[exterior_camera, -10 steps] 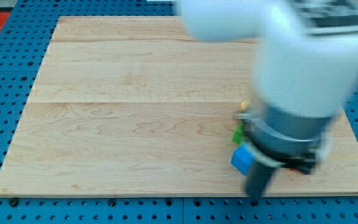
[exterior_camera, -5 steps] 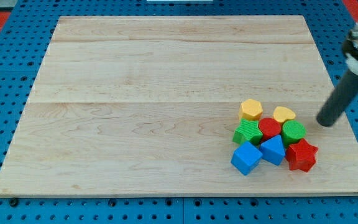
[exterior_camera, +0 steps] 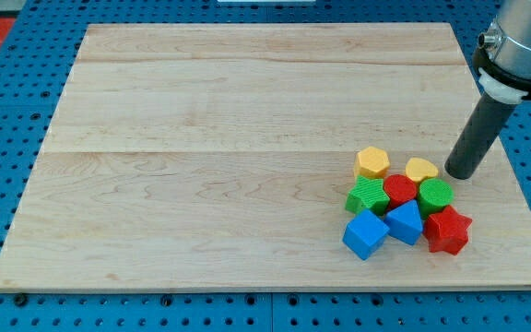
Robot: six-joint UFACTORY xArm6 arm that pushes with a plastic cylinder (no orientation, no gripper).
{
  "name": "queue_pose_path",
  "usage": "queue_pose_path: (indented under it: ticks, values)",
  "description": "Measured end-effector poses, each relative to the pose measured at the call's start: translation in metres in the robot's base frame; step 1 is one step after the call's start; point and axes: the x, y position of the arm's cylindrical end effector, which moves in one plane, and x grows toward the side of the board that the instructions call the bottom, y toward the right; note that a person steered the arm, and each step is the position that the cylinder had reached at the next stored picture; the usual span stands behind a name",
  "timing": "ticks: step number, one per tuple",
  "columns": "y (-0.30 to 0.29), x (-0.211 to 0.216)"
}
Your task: Separate the yellow heart and yellow hexagon from the group of the blocks
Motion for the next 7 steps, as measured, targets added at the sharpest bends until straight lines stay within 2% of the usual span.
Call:
queue_pose_path:
  ticks: [2,5,7]
  values:
    - [0.028,0.006]
    - [-0.026,0.018]
    - [-0.1,0.017]
